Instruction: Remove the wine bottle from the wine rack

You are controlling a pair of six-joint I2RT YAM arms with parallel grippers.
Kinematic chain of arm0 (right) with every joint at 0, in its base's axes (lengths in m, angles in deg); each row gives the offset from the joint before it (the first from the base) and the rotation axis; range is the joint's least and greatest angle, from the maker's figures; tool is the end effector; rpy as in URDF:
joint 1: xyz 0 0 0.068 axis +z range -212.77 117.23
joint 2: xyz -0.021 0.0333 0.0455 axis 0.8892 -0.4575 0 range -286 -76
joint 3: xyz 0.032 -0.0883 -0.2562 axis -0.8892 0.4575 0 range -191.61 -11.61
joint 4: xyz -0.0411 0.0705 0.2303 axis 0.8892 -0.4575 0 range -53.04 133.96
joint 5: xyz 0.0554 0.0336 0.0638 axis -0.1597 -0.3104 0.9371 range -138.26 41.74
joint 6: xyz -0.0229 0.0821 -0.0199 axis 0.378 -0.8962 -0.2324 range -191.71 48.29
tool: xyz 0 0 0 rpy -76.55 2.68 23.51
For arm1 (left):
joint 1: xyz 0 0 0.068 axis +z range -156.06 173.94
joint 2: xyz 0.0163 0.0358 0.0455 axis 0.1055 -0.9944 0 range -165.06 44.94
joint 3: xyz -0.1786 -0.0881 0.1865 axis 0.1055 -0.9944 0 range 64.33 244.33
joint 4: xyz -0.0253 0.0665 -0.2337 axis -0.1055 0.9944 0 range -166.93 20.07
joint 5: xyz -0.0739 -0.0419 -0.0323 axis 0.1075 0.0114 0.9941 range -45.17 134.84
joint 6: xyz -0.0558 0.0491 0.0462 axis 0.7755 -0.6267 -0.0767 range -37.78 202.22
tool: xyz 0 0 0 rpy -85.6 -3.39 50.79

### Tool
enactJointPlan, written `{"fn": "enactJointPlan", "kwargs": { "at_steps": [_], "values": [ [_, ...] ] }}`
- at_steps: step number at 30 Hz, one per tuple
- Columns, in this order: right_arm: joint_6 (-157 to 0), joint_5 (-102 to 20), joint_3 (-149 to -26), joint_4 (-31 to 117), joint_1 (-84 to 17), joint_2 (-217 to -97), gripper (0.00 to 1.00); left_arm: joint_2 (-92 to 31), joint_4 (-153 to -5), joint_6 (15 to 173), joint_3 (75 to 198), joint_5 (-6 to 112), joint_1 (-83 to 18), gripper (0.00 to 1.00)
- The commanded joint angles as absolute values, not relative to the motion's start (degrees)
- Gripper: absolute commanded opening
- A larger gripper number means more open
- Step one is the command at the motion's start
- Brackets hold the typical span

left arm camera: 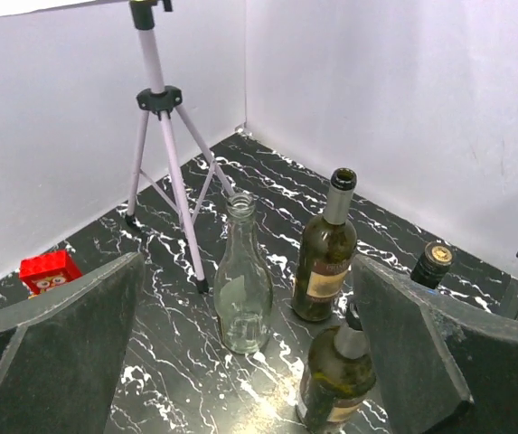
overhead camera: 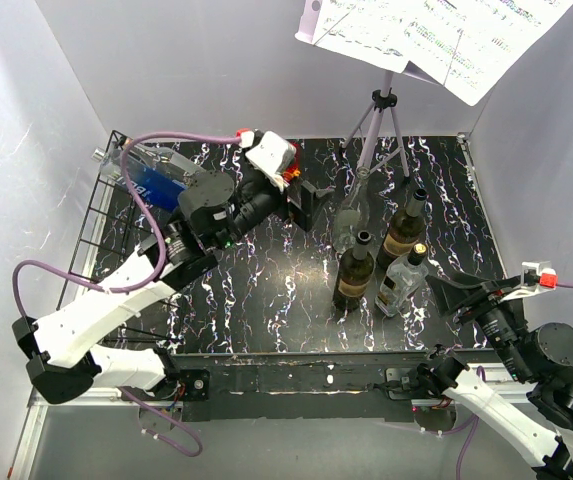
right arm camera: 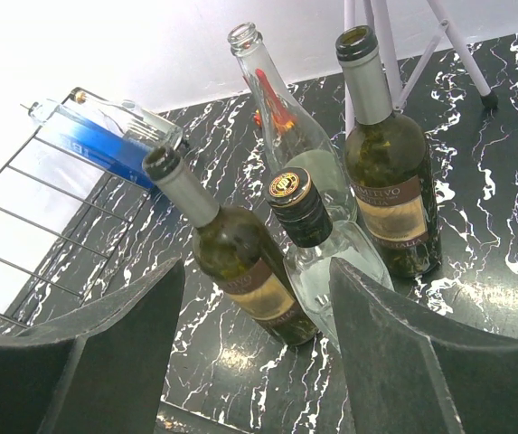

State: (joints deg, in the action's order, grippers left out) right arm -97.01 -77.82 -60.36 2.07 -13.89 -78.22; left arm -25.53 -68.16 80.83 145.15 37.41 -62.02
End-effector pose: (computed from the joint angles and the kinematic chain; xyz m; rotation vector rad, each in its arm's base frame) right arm 0.0352 -0.0179 0.3410 0.1118 1.5318 0.6549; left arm 0.1733 -0.2386 0.4663 0.6644 1.4341 -0.6521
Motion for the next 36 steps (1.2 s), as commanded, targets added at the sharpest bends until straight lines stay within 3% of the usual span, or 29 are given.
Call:
{"fn": "enactJointPlan", "kwargs": {
  "at_steps": [1, 5, 9, 13, 15, 20, 28, 36],
  "values": [
    [-97.1, -77.5, -60.6, 4.9, -13.7, -78.7, 0.73, -28.3, -56.7, 86.0, 150.2, 31.7, -59.7, 0.98],
    [-97.2, -77.5, -60.6, 4.8, -13.7, -78.6, 0.73, -28.0, -54.1, 89.7, 149.5, 25.2, -54.3, 0.98],
    [-97.5, -77.3, -60.8, 4.4, -13.6, -78.5, 0.73, -27.7, -49.3, 100.2, 149.0, 26.4, -41.4, 0.97],
    [-97.4, -77.9, -61.1, 3.7, -13.7, -78.1, 0.73, -28.2, -47.4, 105.9, 148.3, 14.5, -33.1, 0.79],
    [-97.3, -78.1, -61.2, 3.7, -13.7, -77.9, 0.73, -29.8, -44.6, 108.0, 149.9, 9.3, -29.9, 0.76],
    [-96.9, -78.2, -61.4, 3.6, -13.7, -78.0, 0.73, -39.3, -30.6, 119.6, 159.8, 4.9, -20.0, 0.81],
    [-96.8, -78.3, -60.9, 4.1, -13.7, -78.8, 0.73, -60.4, -6.8, 134.2, 185.7, -3.9, -14.5, 0.82],
    [-95.2, -79.0, -62.1, 4.6, -13.7, -80.6, 0.73, -67.5, -2.8, 137.9, 189.7, -9.6, -12.3, 0.88]
  ]
}}
